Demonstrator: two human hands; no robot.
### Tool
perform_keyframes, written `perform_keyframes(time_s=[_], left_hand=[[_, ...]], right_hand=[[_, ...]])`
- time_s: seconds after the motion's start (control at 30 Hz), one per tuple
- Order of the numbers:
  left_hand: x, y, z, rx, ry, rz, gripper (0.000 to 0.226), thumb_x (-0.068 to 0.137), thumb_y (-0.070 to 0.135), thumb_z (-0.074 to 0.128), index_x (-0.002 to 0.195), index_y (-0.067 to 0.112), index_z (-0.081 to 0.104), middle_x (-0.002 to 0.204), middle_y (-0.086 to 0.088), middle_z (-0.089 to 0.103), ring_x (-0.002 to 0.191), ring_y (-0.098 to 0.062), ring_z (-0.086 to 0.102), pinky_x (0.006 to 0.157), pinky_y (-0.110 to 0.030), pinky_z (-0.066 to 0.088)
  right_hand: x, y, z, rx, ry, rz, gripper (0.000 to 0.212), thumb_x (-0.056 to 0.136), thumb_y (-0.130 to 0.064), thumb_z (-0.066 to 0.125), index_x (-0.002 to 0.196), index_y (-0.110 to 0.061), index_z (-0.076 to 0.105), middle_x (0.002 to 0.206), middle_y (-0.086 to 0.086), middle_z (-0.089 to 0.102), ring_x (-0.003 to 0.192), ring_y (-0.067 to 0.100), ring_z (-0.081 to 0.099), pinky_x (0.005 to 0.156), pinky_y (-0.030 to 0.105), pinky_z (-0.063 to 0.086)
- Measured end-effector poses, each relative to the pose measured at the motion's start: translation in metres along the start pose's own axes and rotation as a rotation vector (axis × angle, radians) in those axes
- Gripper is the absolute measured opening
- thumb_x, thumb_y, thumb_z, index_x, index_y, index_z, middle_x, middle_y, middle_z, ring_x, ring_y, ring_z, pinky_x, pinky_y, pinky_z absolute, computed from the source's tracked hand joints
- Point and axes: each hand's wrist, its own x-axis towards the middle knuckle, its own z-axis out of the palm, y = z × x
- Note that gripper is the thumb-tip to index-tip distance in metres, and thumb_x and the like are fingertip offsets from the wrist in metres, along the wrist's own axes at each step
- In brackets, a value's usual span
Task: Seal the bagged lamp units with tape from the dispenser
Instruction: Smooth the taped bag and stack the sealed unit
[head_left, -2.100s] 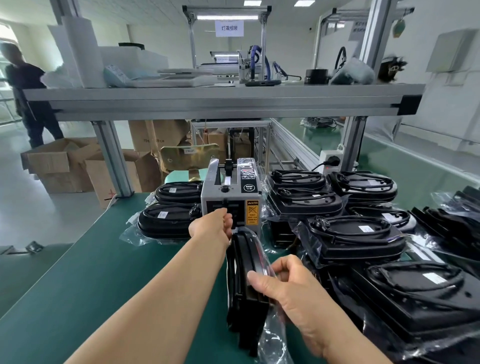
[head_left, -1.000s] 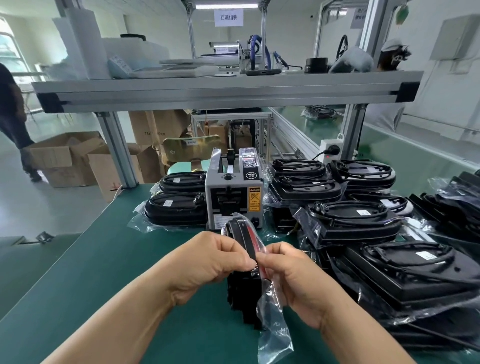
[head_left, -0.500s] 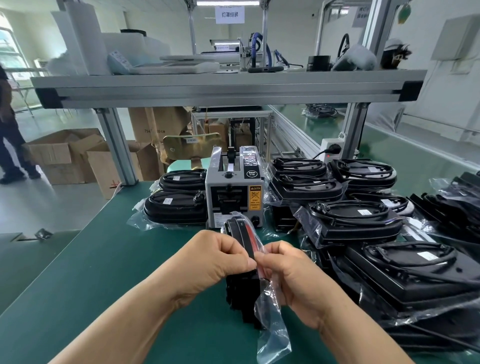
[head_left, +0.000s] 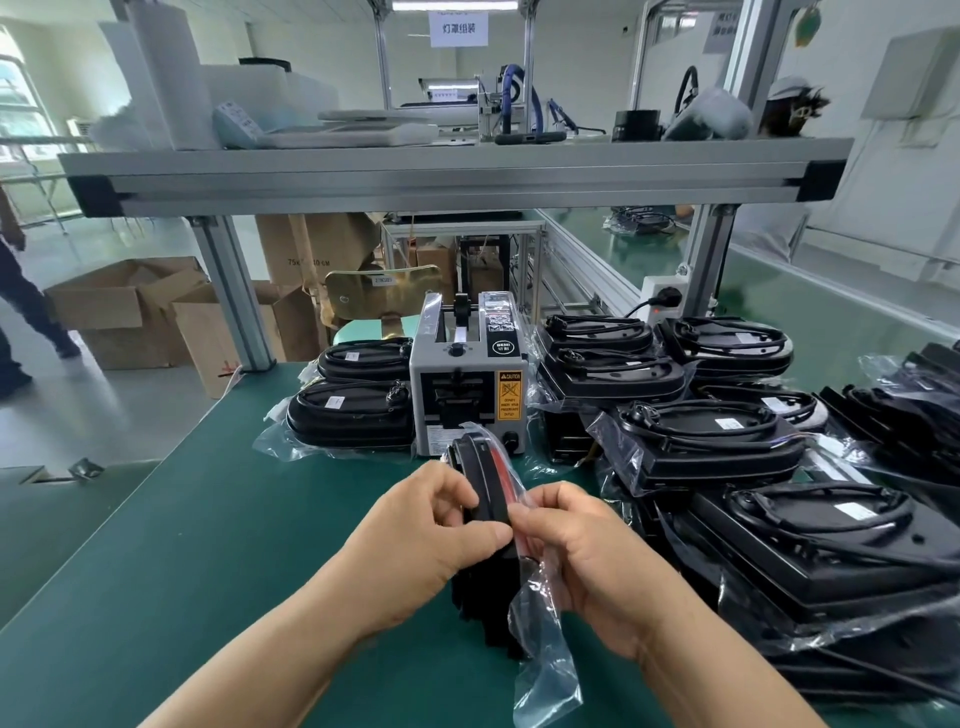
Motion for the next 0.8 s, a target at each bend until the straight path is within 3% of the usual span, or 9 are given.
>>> perform_keyframes(time_s=[0.17, 0.3, 0.37, 0.47, 0.6, 0.73, 0.8], left_hand=[[0.000, -0.005, 0.015, -0.076, 0.116, -0.030, 0.019, 0.080, 0.037, 0.075, 0.083, 0.024, 0.061, 0.064, 0.010, 0.056, 0.056, -0.006, 0.047, 0.052, -0.019, 0.039], [-0.005, -0.006, 0.007, -0.113, -0.052, 0.015, 0.036, 0.060, 0.056, 0.077, 0.087, 0.037, 0.062, 0.068, 0.015, 0.054, 0.061, -0.004, 0.047, 0.056, -0.017, 0.041], [-0.003, -0.007, 0.001, -0.125, -0.122, 0.002, 0.039, 0.054, 0.059, 0.077, 0.085, 0.043, 0.062, 0.070, 0.014, 0.054, 0.064, -0.005, 0.048, 0.059, -0.020, 0.042], [0.002, -0.008, -0.004, -0.126, -0.138, -0.019, 0.046, 0.051, 0.058, 0.082, 0.088, 0.037, 0.064, 0.070, 0.015, 0.054, 0.065, -0.004, 0.047, 0.061, -0.021, 0.043], [0.008, -0.007, -0.004, -0.105, -0.209, -0.026, 0.059, 0.050, 0.054, 0.086, 0.096, 0.025, 0.062, 0.069, 0.014, 0.054, 0.065, -0.005, 0.046, 0.064, -0.024, 0.042], [0.017, -0.002, -0.006, -0.094, -0.311, -0.020, 0.037, 0.056, 0.050, 0.085, 0.080, 0.031, 0.064, 0.067, 0.011, 0.054, 0.062, -0.007, 0.046, 0.059, -0.021, 0.041], [0.032, -0.001, -0.006, -0.202, -0.200, -0.061, 0.020, 0.072, 0.042, 0.081, 0.072, 0.028, 0.067, 0.064, 0.005, 0.055, 0.052, -0.008, 0.044, 0.049, -0.017, 0.037]], right_hand=[[0.001, 0.000, 0.000, 0.014, 0.010, -0.001, 0.015, 0.094, -0.018, 0.065, 0.102, -0.010, 0.055, 0.062, -0.002, 0.059, 0.046, 0.009, 0.044, 0.042, 0.021, 0.039], [0.000, 0.001, -0.004, 0.046, -0.019, 0.020, 0.013, 0.096, -0.018, 0.063, 0.102, -0.010, 0.055, 0.067, 0.002, 0.063, 0.056, 0.016, 0.054, 0.053, 0.031, 0.045], [0.000, 0.001, -0.006, 0.018, -0.025, 0.031, 0.014, 0.096, -0.020, 0.063, 0.103, -0.010, 0.055, 0.067, 0.002, 0.064, 0.055, 0.016, 0.056, 0.052, 0.031, 0.047], [0.005, -0.007, -0.003, -0.156, 0.051, -0.005, 0.024, 0.090, -0.032, 0.069, 0.105, -0.016, 0.059, 0.072, -0.003, 0.067, 0.058, 0.011, 0.060, 0.050, 0.025, 0.047], [0.030, -0.028, -0.002, -0.523, 0.241, -0.141, 0.044, 0.078, -0.048, 0.076, 0.110, -0.027, 0.055, 0.099, -0.006, 0.065, 0.086, 0.007, 0.063, 0.065, 0.022, 0.045], [0.053, -0.036, -0.006, -0.566, 0.291, -0.159, 0.039, 0.080, -0.039, 0.076, 0.107, -0.021, 0.056, 0.100, -0.002, 0.065, 0.088, 0.012, 0.062, 0.073, 0.028, 0.049], [0.058, -0.031, -0.011, -0.541, 0.290, -0.158, 0.031, 0.081, -0.038, 0.076, 0.102, -0.020, 0.060, 0.100, 0.001, 0.068, 0.090, 0.015, 0.065, 0.081, 0.032, 0.053]])
